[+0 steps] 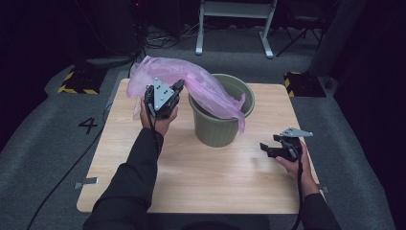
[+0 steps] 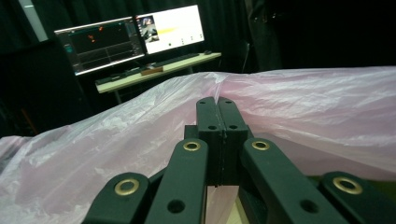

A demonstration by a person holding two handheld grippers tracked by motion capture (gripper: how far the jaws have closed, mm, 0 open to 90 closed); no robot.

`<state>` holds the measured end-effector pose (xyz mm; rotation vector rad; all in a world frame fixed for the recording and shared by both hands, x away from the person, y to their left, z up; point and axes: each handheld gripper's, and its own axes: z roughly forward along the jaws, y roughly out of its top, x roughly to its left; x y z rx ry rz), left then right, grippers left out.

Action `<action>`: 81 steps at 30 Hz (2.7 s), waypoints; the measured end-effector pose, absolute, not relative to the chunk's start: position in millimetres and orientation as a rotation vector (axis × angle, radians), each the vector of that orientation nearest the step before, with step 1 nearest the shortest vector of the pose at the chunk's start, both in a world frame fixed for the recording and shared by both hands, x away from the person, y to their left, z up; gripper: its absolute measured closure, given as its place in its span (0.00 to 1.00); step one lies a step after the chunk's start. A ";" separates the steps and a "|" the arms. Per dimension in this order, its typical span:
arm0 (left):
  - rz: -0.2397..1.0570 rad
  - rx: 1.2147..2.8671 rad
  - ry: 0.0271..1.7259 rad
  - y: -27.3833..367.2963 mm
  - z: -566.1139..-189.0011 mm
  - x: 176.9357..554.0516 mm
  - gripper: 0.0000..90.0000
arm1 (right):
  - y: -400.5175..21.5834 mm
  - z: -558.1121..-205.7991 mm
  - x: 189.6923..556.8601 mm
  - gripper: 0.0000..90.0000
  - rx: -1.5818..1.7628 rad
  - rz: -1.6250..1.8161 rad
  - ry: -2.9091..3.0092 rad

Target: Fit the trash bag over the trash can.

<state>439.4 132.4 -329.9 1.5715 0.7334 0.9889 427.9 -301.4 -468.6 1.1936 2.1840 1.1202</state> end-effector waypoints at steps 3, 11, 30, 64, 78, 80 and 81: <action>0.999 1.575 0.760 133.6 -332.1 442.2 1.00 | -298.6 -435.4 415.0 0.29 1.095 1.223 2.110; 1.019 1.621 0.767 127.4 -335.6 445.7 1.00 | -272.1 -366.7 397.8 0.29 0.862 1.390 2.054; 1.041 1.632 0.754 134.3 -335.0 441.4 1.00 | -197.5 -321.0 441.9 0.84 0.711 1.315 2.132; 1.096 1.673 0.627 117.2 -330.1 429.6 1.00 | -195.1 -306.8 444.1 0.32 0.696 1.330 2.201; 0.955 1.756 0.511 85.7 -343.2 419.4 0.99 | -149.0 -306.6 440.2 0.42 0.576 1.204 2.198; 0.937 1.763 0.502 84.6 -343.9 418.3 0.99 | -146.8 -308.0 442.1 0.59 0.570 1.177 2.201; 0.932 1.766 0.499 84.2 -344.4 417.6 0.99 | -145.6 -309.1 444.0 0.65 0.567 1.158 2.211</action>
